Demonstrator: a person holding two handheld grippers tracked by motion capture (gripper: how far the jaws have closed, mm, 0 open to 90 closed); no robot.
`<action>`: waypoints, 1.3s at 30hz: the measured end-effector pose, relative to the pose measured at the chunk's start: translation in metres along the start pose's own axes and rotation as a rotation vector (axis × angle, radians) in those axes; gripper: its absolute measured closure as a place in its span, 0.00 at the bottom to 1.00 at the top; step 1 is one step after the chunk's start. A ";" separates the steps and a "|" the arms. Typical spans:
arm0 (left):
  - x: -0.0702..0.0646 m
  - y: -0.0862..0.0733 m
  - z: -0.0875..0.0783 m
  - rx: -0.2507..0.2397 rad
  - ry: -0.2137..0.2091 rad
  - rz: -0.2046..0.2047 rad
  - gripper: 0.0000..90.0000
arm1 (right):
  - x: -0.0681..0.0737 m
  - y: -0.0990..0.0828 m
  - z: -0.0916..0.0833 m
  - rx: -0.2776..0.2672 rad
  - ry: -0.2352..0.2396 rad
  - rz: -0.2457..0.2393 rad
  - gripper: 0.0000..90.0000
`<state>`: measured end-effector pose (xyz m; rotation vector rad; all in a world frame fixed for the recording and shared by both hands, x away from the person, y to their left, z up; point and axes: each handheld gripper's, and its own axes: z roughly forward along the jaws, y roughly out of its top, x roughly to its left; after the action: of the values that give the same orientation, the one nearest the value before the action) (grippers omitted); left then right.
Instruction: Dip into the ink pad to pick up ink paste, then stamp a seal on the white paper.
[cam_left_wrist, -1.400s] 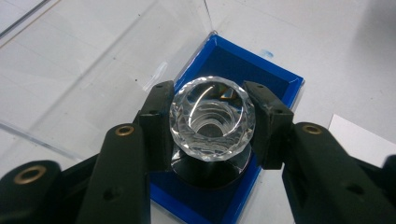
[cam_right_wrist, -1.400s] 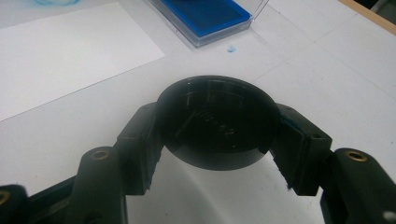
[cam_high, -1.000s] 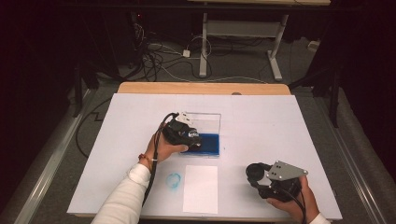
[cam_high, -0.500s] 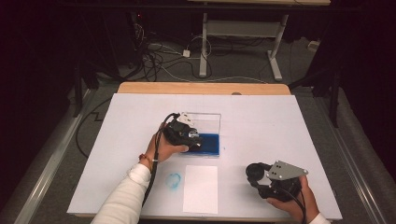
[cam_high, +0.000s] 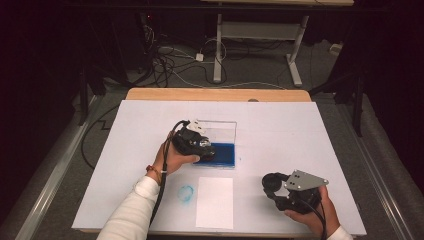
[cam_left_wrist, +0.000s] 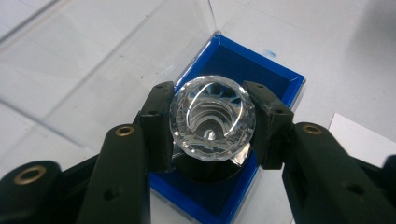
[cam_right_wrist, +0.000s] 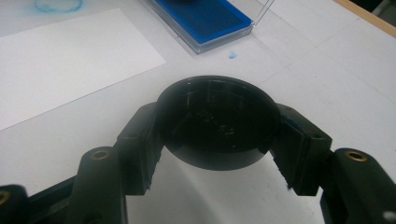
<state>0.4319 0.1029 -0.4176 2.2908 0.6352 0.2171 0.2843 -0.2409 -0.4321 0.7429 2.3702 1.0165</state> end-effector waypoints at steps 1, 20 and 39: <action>0.001 0.000 -0.006 -0.025 0.006 -0.008 0.61 | 0.000 0.000 0.000 0.000 0.001 -0.002 0.43; -0.012 -0.018 -0.061 -0.178 0.006 0.010 0.61 | 0.001 0.002 0.001 -0.010 0.013 0.007 0.43; -0.042 -0.013 -0.075 -0.199 -0.018 0.097 0.61 | 0.003 -0.001 -0.001 -0.005 0.013 -0.001 0.43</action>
<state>0.3657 0.1362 -0.3714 2.1307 0.4714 0.2920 0.2813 -0.2398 -0.4329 0.7348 2.3778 1.0298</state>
